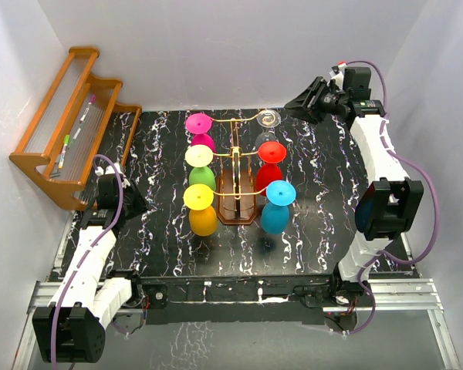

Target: Take the wine glass off the wine glass rack

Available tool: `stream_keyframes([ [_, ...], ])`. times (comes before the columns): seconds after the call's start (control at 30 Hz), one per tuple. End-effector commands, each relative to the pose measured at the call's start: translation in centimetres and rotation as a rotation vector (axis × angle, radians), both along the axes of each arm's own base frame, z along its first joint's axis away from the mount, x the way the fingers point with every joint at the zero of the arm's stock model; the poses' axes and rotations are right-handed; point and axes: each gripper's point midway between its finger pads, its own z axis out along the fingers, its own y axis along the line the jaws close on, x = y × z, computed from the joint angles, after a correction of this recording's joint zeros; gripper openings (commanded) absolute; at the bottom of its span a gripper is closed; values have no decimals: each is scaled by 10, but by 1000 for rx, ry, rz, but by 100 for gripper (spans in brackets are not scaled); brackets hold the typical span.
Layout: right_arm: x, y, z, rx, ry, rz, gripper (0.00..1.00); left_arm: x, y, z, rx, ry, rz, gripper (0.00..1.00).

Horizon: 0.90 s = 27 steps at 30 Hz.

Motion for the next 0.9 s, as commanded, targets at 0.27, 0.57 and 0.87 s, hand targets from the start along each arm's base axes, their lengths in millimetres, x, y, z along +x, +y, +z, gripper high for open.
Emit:
stream_keyframes([
  [0.27,-19,44,13,-29,-93,126,44,4,-1,14,-6,-32,3,37],
  [0.57,-30,45,12,-41,-91,128,37,4,-1,14,-6,-32,3,37],
  [0.87,-35,45,18,-31,-102,123,25,4,-2,13,-12,-29,4,37],
])
